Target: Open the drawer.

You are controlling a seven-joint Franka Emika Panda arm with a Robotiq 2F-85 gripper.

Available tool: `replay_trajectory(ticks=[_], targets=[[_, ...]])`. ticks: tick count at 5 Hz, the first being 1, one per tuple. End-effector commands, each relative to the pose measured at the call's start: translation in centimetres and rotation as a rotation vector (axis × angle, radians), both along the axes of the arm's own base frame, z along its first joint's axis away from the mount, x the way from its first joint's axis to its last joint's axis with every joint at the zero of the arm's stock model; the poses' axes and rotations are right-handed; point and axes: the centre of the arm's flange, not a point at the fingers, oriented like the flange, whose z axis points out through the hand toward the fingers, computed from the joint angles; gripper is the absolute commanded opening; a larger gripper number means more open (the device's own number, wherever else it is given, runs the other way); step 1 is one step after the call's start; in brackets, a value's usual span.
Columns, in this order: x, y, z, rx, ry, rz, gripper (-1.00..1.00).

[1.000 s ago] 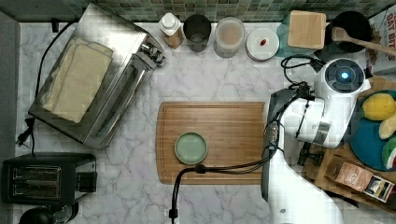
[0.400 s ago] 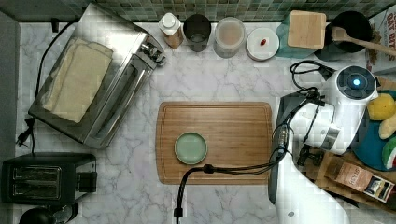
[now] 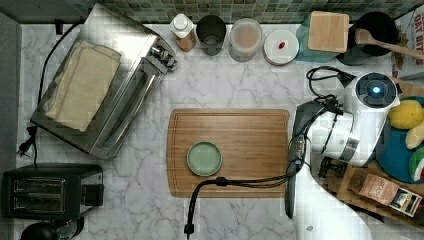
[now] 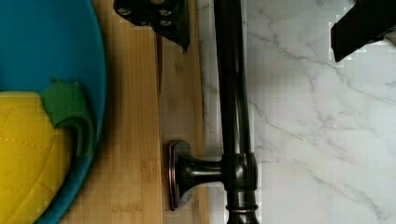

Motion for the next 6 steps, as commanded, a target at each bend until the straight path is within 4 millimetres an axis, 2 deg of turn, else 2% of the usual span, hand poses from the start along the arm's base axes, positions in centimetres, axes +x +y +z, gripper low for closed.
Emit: replay_trajectory(ticks=[1,2,4,5,6], targets=[[-3.1,-3.4,-1.5,0.02,-0.049,-0.044,1.0],[-3.7,-3.3,-3.9,0.053,-0.069,-0.054,1.0],[-4.2,-5.0,-7.7,0.03,-0.078,-0.028,1.0],[-3.5,-3.6,-7.7,0.092,-0.008,-0.053,1.0],[-2.4,-1.1,-6.7,0.134,0.009,-0.1,1.0]])
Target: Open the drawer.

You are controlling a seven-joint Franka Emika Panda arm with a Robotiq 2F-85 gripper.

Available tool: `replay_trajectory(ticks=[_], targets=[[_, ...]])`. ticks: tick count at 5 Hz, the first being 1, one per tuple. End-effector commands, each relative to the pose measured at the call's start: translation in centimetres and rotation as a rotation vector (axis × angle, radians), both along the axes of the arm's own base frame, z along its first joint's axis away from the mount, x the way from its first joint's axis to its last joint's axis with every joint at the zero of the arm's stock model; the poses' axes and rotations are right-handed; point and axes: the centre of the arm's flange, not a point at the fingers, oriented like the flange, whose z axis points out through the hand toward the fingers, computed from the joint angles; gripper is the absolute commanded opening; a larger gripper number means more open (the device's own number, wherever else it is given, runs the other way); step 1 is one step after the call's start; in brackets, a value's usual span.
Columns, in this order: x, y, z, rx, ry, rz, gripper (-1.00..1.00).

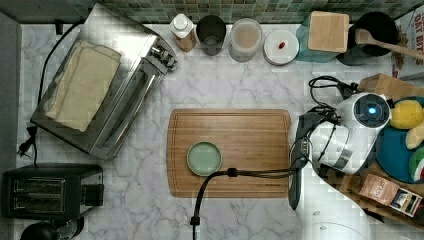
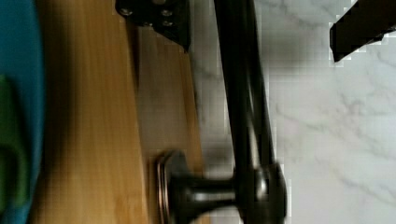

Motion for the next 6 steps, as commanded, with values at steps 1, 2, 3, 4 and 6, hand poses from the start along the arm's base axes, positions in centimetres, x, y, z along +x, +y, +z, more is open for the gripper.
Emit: replay_trajectory(ticks=[1,2,3,4,6], targets=[[2.4,2.4,0.2,0.144,0.072,0.005,1.0],[4.7,5.9,1.2,0.139,0.065,0.036,1.0],[7.3,9.8,2.3,0.127,0.07,0.025,1.0],[9.2,13.6,2.7,0.17,0.028,0.045,1.0],[11.5,21.7,4.8,0.198,-0.007,0.038,1.0]])
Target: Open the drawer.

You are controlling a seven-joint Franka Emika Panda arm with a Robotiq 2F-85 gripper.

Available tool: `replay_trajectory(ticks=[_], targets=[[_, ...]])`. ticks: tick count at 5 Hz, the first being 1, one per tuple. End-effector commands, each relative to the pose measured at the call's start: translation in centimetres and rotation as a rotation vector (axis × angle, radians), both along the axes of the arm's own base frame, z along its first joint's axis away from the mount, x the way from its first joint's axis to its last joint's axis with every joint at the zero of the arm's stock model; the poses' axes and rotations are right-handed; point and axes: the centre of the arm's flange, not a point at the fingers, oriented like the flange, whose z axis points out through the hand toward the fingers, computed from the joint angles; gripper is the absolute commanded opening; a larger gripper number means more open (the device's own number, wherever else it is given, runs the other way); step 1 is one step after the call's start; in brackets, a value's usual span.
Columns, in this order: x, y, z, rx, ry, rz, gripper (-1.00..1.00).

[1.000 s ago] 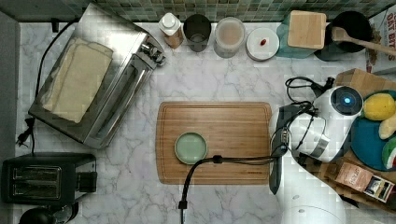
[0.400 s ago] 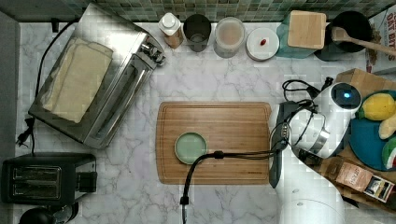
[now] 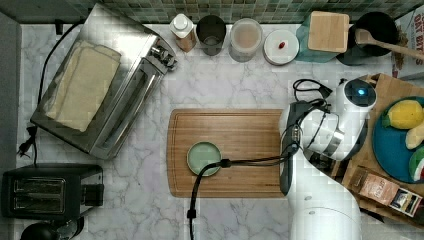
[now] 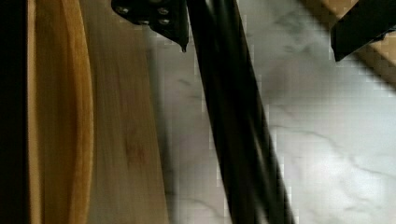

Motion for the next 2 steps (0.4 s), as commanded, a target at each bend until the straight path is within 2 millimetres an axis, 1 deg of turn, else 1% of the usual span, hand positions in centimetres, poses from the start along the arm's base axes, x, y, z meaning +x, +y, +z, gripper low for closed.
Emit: replay_trajectory(ticks=[1,2], targets=[[11.5,21.3,8.5,0.055,-0.267,0.096,1.0],[12.0,24.0,9.0,0.078,-0.288,0.092,1.0]])
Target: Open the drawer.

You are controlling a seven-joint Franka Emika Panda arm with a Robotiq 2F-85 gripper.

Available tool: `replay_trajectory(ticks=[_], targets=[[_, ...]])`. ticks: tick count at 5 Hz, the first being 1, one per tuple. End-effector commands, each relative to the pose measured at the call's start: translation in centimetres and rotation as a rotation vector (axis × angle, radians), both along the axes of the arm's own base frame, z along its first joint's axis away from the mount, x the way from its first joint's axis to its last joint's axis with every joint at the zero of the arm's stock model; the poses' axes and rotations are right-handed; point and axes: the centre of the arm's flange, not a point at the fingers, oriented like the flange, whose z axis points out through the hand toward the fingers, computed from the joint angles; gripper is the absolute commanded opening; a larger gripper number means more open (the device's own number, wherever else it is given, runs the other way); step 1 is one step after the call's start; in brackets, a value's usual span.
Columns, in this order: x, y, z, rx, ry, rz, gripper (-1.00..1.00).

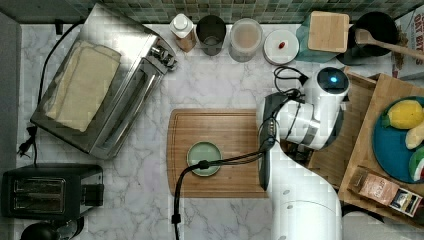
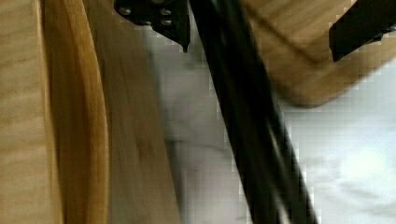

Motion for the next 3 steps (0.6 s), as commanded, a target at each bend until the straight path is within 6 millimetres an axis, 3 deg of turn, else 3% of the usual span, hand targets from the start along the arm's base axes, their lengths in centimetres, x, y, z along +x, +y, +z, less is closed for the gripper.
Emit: replay_trajectory(ticks=[1,3], targets=[[8.8,18.8,9.4,0.137,-0.299,0.146,1.0],[9.6,22.3,9.1,0.128,-0.325,0.078,1.0]])
